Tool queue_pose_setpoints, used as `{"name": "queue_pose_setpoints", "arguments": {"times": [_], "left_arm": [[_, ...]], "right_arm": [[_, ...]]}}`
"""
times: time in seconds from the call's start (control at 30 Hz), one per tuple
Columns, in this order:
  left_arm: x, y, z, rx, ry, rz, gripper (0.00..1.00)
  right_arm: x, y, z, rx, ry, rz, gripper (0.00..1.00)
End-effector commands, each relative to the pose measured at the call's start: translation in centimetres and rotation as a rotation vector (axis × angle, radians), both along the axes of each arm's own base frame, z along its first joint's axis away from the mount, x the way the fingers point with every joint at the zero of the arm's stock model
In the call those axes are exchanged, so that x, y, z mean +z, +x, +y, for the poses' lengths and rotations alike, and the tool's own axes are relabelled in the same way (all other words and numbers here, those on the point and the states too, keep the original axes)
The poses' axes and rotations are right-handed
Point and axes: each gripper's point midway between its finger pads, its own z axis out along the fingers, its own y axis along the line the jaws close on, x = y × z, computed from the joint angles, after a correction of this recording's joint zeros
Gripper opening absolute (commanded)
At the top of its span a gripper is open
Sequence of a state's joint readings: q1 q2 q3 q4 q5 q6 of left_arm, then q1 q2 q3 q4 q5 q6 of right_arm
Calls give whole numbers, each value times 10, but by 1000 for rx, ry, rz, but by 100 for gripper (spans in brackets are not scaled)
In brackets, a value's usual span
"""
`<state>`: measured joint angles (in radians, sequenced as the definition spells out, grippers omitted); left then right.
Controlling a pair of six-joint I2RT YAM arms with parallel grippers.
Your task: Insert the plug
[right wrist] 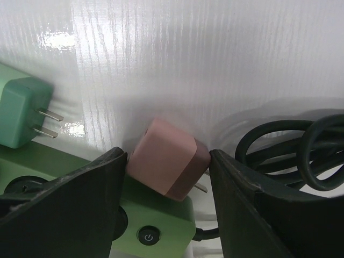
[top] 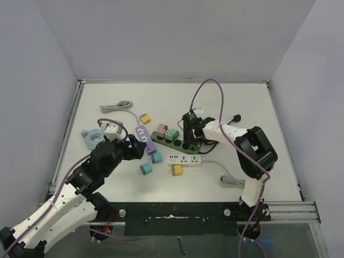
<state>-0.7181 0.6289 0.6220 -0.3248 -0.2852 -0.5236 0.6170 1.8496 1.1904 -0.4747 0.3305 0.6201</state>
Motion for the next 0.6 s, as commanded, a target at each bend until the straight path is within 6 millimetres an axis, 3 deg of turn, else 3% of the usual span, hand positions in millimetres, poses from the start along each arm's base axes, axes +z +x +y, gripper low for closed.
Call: {"name": "queue_pose_setpoints", "arguments": {"times": [0.0,0.1,0.2,0.4,0.57], "left_arm": [[16,4,-9,-16,-80,-44,75],[14,3,-13,-28,-95,-37,75],[12,4,-18,-39,-108,-27,75],[11,5,-38,-91,-188,-18,75],[18,10,-63,-170,-283,-45,75]], "right_arm": [[13,15,6,-36,63,-43,56],[18,19,5,-52,98,-66,47],[34,24,8,-58,150,-126,44],[88,21,25,-80,409,-264,45],[138,-2,54,-112,722,-329,47]]}}
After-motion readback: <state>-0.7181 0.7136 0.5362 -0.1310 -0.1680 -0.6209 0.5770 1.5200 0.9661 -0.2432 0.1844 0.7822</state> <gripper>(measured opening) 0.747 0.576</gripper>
